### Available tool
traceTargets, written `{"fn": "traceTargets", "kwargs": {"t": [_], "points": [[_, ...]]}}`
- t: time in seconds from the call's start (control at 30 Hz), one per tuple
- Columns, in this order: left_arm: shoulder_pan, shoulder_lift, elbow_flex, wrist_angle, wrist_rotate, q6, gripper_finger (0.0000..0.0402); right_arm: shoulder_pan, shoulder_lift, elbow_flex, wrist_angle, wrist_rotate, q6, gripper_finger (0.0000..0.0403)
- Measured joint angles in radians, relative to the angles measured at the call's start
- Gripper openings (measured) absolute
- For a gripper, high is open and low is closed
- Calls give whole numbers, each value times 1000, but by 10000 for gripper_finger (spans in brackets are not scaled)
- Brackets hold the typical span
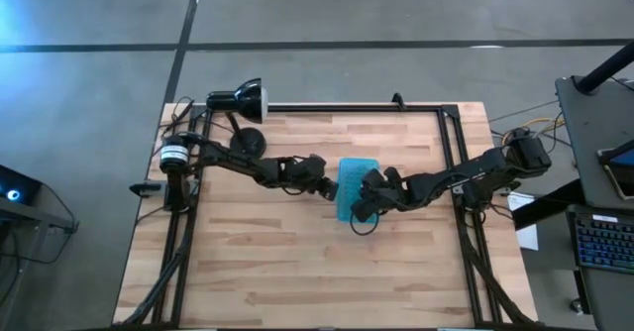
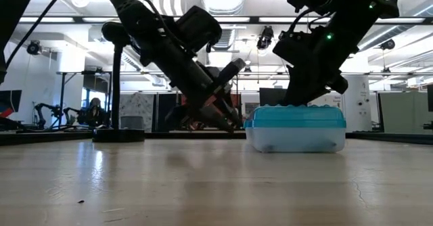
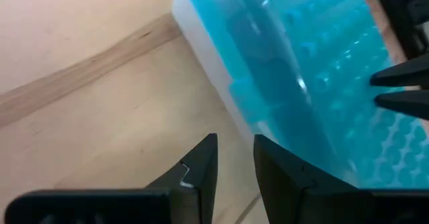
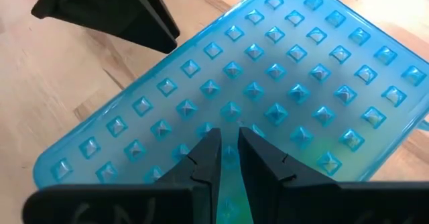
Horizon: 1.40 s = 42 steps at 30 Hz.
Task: Pick & place school supplies into a supply box
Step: Close the supply box
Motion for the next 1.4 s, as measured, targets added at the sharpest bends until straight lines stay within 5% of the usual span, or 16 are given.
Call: {"fn": "traceTargets", "kwargs": {"t": [0.57, 0.8, 1.13, 1.4], "points": [[3, 106, 81, 61, 27, 9, 80, 2, -1, -3, -19, 1, -2, 47], [0, 110, 108, -116, -10, 144, 80, 2, -5, 0, 3, -21, -3, 47], [-35, 20, 33, -119, -12, 97, 80, 9, -169, 83, -154, 163, -111, 47], [-128, 16, 38, -93, -38, 16, 80, -10, -178, 23, -267, 132, 102, 47]]}}
